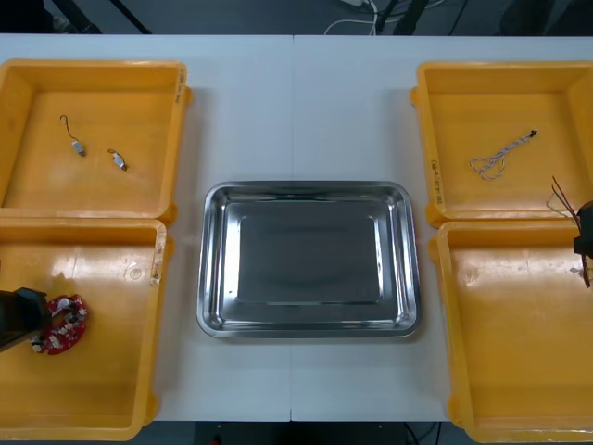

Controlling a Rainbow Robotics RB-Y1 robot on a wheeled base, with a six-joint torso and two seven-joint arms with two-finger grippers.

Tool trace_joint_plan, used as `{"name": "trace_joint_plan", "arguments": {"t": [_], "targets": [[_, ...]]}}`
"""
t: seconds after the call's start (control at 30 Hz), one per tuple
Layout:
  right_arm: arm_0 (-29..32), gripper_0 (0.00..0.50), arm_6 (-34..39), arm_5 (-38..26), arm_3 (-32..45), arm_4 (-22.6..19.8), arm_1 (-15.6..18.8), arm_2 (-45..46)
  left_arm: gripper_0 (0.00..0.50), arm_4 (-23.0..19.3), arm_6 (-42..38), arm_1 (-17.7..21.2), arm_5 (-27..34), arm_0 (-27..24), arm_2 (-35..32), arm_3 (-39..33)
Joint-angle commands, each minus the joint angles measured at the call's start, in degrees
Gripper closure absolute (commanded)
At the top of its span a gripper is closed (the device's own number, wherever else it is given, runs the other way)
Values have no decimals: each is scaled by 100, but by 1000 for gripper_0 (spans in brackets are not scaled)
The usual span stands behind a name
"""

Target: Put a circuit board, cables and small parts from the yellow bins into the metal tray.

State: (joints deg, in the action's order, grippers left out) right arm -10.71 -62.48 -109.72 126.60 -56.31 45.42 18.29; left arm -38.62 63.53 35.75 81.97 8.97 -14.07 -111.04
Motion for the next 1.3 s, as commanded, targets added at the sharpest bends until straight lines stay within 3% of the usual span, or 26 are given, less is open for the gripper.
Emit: {"name": "trace_joint_plan", "arguments": {"t": [0.03,0.67,1.1,1.3], "targets": [[-230,500,-150,-28,154,-205,362,96,500,83,-332,-59,-102,158,62,-40],[-1003,500,-396,-28,224,-108,599,-1249,500,48,-271,-50,-102,105,-52,-49],[-1443,500,-458,-28,453,67,687,-2233,500,74,-183,-59,909,-387,-509,-251],[-1662,500,-449,-28,479,41,687,-2471,500,92,-156,20,1058,-554,-553,-445]]}}
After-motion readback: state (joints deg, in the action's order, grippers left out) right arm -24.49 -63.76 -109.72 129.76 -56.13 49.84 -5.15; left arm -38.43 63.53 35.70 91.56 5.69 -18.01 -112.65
